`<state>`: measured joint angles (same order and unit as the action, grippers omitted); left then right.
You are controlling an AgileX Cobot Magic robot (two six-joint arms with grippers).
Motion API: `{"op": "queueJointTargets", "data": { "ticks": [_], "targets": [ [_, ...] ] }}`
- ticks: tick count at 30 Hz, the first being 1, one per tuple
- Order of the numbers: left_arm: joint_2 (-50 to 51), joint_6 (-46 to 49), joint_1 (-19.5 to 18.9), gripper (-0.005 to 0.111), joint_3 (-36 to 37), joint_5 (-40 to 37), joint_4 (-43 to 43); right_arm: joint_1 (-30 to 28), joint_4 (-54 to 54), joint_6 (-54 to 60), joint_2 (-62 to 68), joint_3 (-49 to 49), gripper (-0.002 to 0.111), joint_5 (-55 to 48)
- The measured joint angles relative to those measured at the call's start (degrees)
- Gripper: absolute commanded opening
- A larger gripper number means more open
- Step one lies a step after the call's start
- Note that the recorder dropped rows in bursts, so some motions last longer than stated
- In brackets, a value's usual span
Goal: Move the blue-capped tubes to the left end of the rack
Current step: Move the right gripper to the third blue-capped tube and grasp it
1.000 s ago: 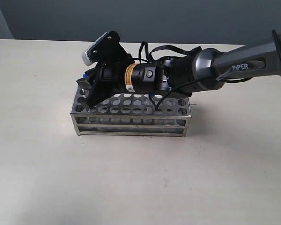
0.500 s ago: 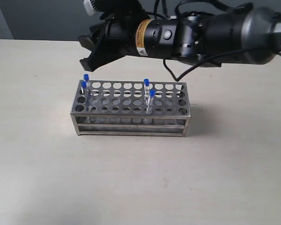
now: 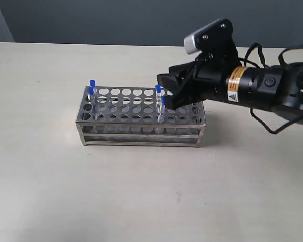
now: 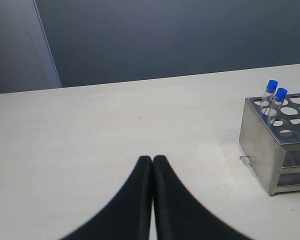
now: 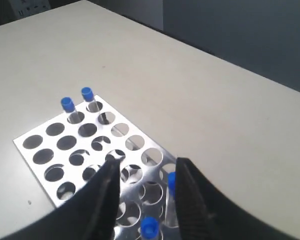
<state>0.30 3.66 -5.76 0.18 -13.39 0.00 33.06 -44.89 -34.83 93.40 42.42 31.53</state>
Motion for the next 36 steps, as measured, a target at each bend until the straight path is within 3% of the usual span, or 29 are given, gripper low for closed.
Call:
{"op": "queueJointTargets", "data": {
  "ticks": [5,28,31,35,36],
  "targets": [
    [0.00,0.00,0.00,0.001,0.00,0.00,0.00,-0.25,4.23,4.92,2.08,-2.96,0.037,5.40],
    [0.00,0.00,0.00,0.001,0.00,0.00,0.00,-0.25,12.88,9.16,15.04,-2.96,0.036,12.11],
    [0.00,0.00,0.00,0.001,0.00,0.00,0.00,-0.25,13.87,9.16,15.04,-2.96,0.029,12.25],
    [0.00,0.00,0.00,0.001,0.00,0.00,0.00,-0.25,14.43,9.16,15.04,-2.96,0.000,12.56],
    [0.00,0.00,0.00,0.001,0.00,0.00,0.00,-0.25,14.43,9.16,15.04,-2.96,0.000,12.79]
  ]
}}
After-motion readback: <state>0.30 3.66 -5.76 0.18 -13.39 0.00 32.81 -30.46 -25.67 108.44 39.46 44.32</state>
